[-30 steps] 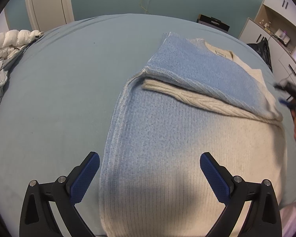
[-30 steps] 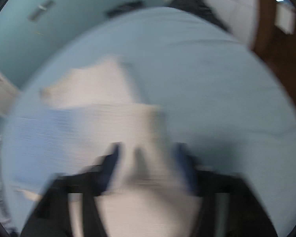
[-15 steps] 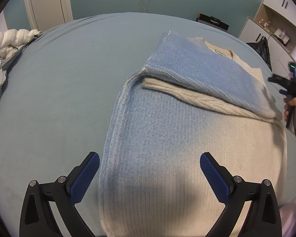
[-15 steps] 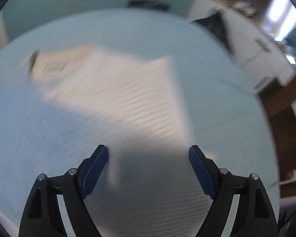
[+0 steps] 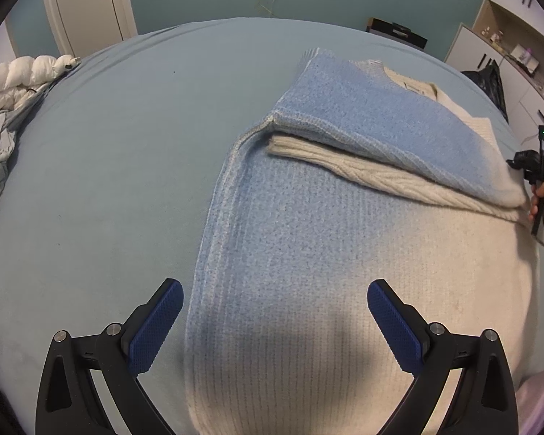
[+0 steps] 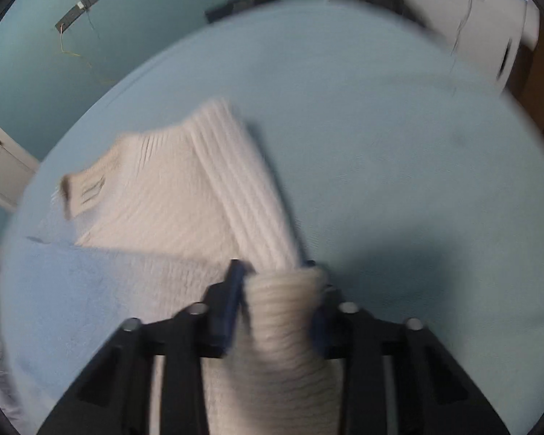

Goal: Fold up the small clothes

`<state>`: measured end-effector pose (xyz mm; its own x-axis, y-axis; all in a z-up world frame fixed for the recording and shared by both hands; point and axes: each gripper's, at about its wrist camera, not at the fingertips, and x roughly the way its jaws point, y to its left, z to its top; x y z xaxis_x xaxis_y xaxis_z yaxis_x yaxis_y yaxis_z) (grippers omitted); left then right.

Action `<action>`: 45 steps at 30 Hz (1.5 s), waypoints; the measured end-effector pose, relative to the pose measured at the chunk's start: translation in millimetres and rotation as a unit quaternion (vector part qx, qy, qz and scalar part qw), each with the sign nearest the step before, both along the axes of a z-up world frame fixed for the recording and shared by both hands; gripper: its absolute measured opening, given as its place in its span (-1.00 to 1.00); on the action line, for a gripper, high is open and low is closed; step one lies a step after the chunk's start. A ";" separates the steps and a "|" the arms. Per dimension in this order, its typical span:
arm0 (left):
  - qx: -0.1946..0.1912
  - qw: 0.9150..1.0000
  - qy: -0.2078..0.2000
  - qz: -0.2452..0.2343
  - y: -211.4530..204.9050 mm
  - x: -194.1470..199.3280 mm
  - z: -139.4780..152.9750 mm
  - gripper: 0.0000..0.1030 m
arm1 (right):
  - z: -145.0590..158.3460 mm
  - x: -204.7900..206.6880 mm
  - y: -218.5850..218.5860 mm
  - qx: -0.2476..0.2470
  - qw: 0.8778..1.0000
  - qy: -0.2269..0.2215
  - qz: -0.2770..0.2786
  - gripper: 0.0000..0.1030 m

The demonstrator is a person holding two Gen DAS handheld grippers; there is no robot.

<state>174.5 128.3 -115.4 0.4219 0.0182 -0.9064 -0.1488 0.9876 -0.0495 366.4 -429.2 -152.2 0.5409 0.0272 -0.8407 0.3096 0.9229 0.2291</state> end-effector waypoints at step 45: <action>0.119 0.983 -0.091 -0.105 0.6 -125.4 44.7 1.00 | 85.9 -323.1 40.8 0.141 0.986 -0.052 0.073 0.85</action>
